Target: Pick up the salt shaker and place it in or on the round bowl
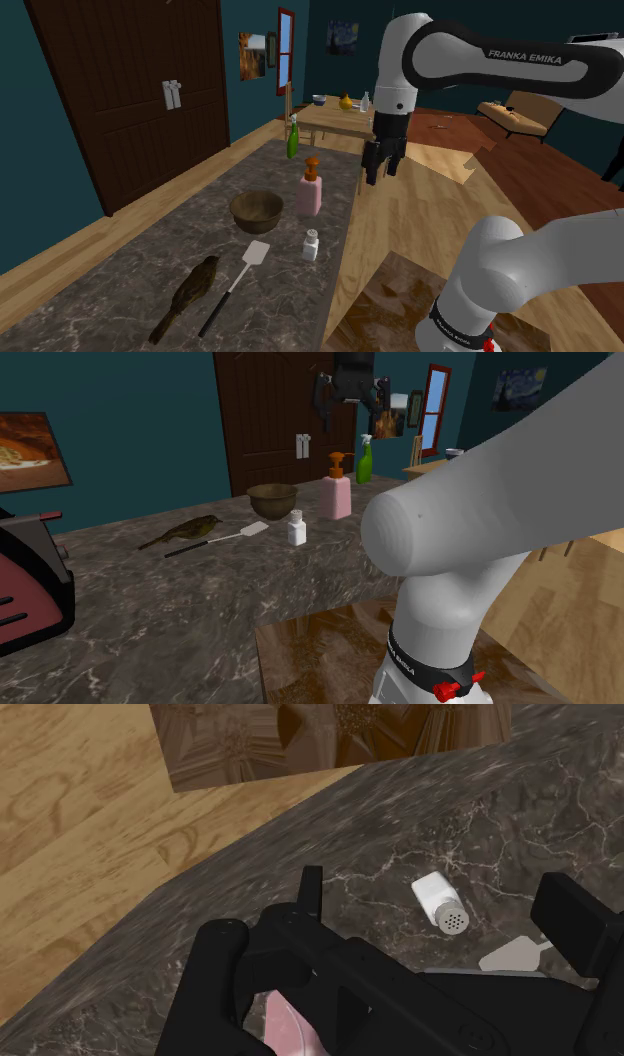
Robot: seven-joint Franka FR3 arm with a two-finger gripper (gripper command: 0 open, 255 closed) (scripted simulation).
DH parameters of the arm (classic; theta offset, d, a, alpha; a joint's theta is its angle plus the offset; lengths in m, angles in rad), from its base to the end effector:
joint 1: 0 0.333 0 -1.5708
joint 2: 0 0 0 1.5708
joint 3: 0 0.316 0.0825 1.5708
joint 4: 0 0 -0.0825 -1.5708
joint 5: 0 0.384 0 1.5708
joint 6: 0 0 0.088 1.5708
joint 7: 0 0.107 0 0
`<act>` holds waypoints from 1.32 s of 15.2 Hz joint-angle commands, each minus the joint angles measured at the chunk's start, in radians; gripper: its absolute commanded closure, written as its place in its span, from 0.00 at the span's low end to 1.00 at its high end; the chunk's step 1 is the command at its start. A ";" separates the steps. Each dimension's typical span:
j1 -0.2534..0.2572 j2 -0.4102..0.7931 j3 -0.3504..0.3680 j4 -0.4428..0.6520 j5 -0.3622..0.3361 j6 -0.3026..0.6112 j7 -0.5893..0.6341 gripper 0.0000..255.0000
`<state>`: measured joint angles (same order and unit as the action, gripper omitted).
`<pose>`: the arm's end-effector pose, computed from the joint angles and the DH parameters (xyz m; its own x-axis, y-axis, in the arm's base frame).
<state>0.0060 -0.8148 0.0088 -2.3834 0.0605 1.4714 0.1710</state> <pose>0.2876 0.0120 0.5783 0.9827 -0.1528 -0.1047 -0.1574 -0.9869 -0.0368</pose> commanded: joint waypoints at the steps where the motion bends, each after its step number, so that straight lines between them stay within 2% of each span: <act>1: 0.000 0.000 0.000 0.000 0.000 0.000 0.000 0.00; 10: 0.024 0.186 0.094 -0.111 0.030 0.343 0.062 0.00; 18: 0.029 0.447 0.176 -0.106 0.013 0.636 0.134 0.00; 20: 0.029 0.481 0.184 -0.109 0.007 0.675 0.143 0.00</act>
<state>0.0347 -0.3519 0.1877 -2.4921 0.0703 2.1251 0.3083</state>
